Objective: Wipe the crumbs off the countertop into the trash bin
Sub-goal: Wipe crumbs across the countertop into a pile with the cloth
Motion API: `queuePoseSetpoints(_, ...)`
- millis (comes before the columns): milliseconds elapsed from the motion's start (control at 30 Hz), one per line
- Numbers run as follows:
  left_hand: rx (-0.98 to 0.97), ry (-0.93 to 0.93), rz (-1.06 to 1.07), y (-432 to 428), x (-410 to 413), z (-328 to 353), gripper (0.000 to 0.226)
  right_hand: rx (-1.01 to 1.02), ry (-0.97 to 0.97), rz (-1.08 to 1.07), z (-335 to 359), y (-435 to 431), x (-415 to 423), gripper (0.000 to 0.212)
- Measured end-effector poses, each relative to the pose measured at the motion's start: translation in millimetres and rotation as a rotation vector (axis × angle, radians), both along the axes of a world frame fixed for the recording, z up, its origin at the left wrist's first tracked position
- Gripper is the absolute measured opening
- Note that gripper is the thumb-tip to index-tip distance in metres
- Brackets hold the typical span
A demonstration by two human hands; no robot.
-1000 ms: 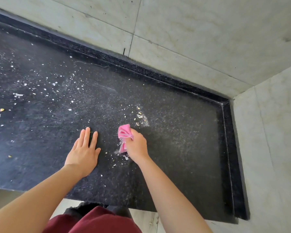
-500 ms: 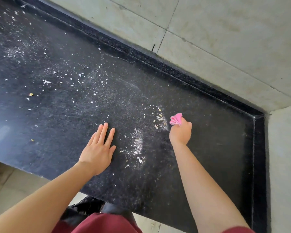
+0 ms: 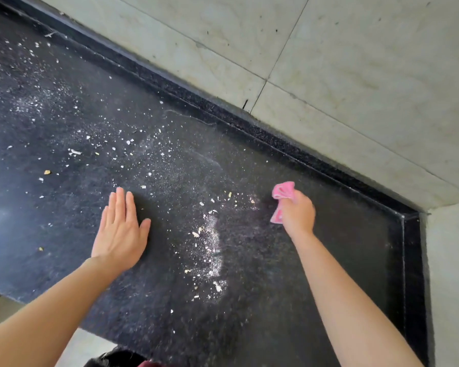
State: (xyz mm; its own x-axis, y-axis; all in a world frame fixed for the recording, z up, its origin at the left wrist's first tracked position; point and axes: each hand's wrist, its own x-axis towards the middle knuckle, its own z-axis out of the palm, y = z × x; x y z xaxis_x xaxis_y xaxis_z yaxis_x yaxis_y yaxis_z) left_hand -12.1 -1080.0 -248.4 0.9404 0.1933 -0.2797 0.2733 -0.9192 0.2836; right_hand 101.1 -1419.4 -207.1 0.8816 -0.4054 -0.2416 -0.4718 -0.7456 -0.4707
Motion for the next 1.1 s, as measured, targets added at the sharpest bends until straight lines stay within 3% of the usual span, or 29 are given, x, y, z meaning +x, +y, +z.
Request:
queuePoseSetpoints(133, 0.042, 0.095, 0.047, 8.9, 11.0, -13.0, 0.072, -0.128, 0.08, -0.139, -17.9, -20.5, 27.3, 0.037)
queuePoseSetpoints(267, 0.058, 0.165, 0.055, 5.1, 13.9, -15.4, 0.071, -0.136, -0.047, -0.03, -26.2, 40.9, 12.3, 0.036)
queuePoseSetpoints(400, 0.057, 0.198, 0.049, 3.3, 16.0, -11.3, 0.071, 0.004, -0.073, 0.255, -24.0, 103.1, -20.9, 0.04)
queuePoseSetpoints(467, 0.053, 0.211, 0.051, 3.0, 15.6, -9.6, 0.071, 0.174, 0.017, 0.375, -18.9, 121.1, -30.2, 0.04)
queuePoseSetpoints(533, 0.058, 0.214, 0.048, 4.2, 17.6, -9.3, 0.071, 0.386, 0.107, 0.433, -8.4, 122.9, -26.6, 0.037)
queuePoseSetpoints(600, 0.067, 0.223, 0.052, 4.9, 16.7, -9.5, 0.071, 0.441, 0.066, 0.409, 0.9, 108.3, -11.0, 0.03)
queuePoseSetpoints(833, 0.102, 0.207, 0.066, 1.3, 14.5, -9.2, 0.07, -0.05, -0.057, -0.079, -2.2, 0.1, 95.2, 0.03)
queuePoseSetpoints(933, 0.1, 0.19, 0.072, 0.5, 13.3, -10.0, 0.067, -0.094, -0.032, -0.223, -17.2, -10.9, 117.1, 0.032)
queuePoseSetpoints(1000, 0.095, 0.191, 0.072, 0.3, 13.4, -9.3, 0.066, -0.095, -0.027, -0.249, -24.0, 15.3, 118.7, 0.028)
queuePoseSetpoints(1100, 0.091, 0.202, 0.064, 0.3, 13.7, -6.7, 0.066, -0.073, -0.074, -0.117, -27.3, 75.1, 99.7, 0.037)
